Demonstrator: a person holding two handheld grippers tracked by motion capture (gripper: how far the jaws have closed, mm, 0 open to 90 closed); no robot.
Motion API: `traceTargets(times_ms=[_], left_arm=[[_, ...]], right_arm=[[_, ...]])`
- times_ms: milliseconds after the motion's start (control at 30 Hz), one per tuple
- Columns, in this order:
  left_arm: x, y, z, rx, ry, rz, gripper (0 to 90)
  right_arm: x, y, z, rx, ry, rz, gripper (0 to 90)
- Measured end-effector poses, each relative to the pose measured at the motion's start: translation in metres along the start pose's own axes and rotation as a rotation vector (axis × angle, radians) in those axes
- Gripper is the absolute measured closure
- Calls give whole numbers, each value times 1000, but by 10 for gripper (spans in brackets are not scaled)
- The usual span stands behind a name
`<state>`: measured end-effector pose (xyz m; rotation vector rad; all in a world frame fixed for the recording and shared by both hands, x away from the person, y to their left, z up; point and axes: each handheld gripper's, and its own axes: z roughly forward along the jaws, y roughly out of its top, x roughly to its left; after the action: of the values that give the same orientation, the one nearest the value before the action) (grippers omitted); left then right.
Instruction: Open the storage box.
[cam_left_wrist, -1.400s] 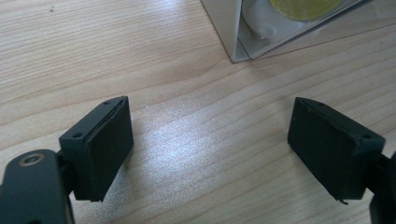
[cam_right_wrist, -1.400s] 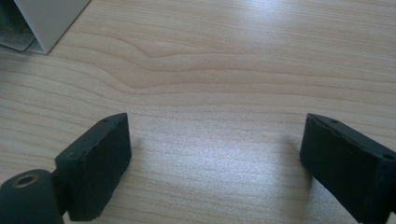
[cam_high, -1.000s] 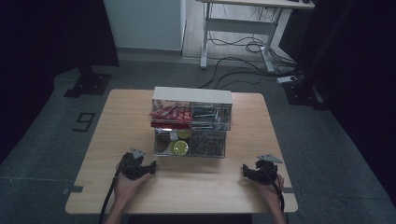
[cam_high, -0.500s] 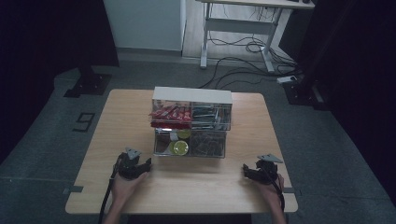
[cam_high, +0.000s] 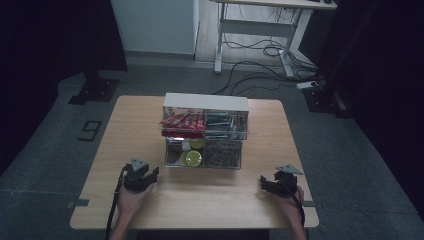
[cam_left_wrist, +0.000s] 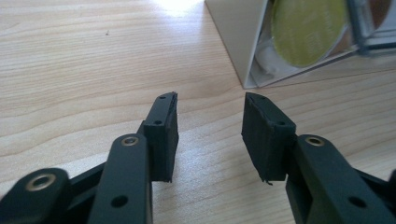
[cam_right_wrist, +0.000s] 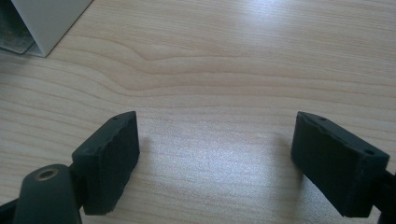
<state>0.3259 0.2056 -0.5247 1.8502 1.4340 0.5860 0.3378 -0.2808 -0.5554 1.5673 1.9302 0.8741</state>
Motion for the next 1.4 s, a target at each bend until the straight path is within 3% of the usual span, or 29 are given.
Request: traceTargets(times_ms=[367, 767, 1000, 1400], left_arm=[[-2, 5, -10, -30, -30, -4, 563], [2, 14, -30, -82, -76, -44, 535], [-3, 22, -46, -131, -93, -31, 538], [-9, 32, -64, -167, -93, -1, 603]], right_arm=[[0, 0, 0, 0, 2, -2, 154], [0, 0, 0, 0, 2, -2, 155], [0, 0, 0, 0, 2, -2, 155], [0, 0, 0, -1, 0, -1, 159]])
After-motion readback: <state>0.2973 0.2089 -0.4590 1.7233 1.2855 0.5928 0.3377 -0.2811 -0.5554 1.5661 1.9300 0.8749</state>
